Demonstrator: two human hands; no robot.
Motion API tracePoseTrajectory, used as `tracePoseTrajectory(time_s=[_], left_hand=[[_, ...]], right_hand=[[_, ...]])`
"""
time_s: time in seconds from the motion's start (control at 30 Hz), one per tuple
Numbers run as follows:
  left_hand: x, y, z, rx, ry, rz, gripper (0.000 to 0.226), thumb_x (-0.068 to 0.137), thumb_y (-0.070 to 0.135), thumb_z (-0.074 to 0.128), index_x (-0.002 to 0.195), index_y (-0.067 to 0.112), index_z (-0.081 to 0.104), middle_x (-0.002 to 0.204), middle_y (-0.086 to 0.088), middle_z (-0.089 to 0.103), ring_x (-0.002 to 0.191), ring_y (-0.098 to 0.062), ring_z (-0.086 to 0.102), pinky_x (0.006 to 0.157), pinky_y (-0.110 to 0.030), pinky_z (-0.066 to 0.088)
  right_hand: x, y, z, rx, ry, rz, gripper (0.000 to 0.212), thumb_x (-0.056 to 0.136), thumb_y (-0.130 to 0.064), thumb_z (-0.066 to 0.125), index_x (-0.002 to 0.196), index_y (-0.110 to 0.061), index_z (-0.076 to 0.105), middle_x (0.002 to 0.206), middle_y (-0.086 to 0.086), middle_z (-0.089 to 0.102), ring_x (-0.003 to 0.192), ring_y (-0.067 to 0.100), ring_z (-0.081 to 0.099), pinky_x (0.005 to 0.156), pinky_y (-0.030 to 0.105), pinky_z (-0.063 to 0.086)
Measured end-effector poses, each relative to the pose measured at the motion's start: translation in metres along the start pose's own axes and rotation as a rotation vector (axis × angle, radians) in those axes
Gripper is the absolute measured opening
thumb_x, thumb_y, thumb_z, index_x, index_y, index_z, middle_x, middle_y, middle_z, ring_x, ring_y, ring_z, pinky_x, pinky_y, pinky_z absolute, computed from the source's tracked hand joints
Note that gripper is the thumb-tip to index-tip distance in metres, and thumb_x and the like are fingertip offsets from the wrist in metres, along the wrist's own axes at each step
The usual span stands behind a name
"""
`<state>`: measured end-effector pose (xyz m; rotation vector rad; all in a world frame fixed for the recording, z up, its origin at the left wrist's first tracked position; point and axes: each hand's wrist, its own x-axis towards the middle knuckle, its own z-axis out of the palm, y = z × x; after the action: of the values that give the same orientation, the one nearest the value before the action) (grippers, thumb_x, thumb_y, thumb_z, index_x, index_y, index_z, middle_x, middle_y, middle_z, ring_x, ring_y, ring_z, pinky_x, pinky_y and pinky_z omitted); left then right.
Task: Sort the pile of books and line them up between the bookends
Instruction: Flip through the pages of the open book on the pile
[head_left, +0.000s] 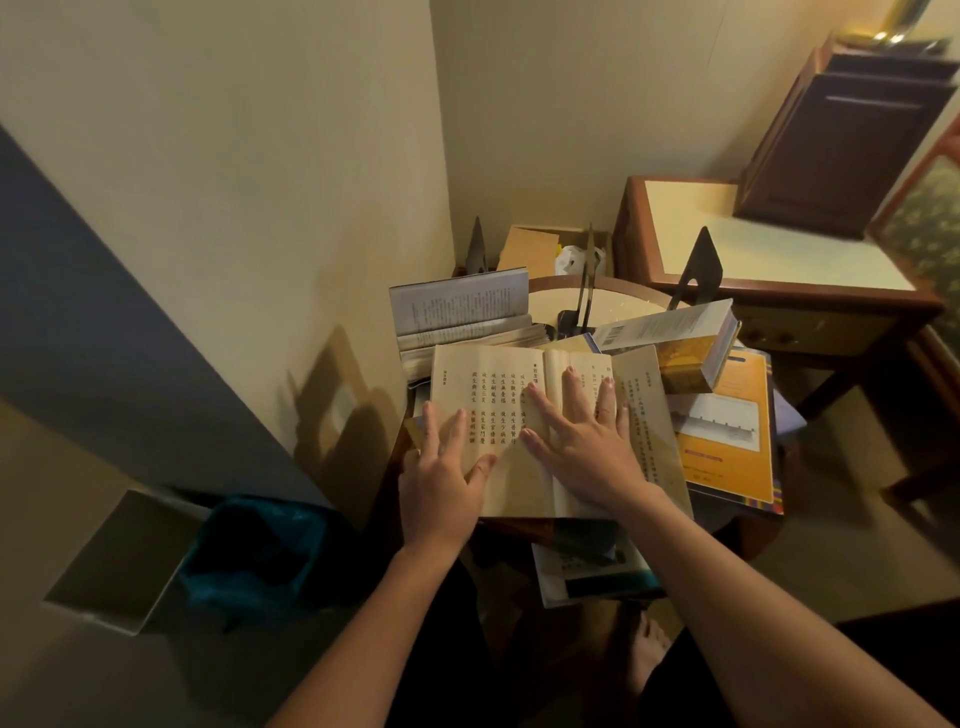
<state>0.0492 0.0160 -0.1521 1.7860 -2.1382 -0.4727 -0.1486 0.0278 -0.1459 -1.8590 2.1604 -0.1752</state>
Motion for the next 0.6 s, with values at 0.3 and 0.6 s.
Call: tracePoseTrajectory(time_s=[0.3,0.6], left_hand=[[0.016,0.007,-0.022,-0.007,0.015,-0.063,0.087,0.082,0.055,0.074,0.155,0.03,0.033,0.157,-0.012,0.038,0.131,-0.037,0.046,0.111,-0.047,0.039],[0.02,0.018,-0.043,-0.395,0.117,-0.09,0.084,0.081,0.02,0.083,0.152,0.026,0.04,0.13,-0.004,0.065,0.113,-0.019,0.064,0.092,-0.037,0.058]], right_hand=[[-0.031,-0.004,-0.008,0.423,0.111,0.131,0.105,0.093,-0.05,0.059,0.149,-0.047,-0.03,0.164,-0.002,-0.029,0.152,0.031,-0.018,0.123,0.059,0.006],[-0.05,-0.009,-0.036,0.967,0.306,0.363,0.078,0.086,-0.02,0.066,0.153,-0.034,0.028,0.124,0.001,0.058,0.109,0.024,0.06,0.082,0.043,0.059]])
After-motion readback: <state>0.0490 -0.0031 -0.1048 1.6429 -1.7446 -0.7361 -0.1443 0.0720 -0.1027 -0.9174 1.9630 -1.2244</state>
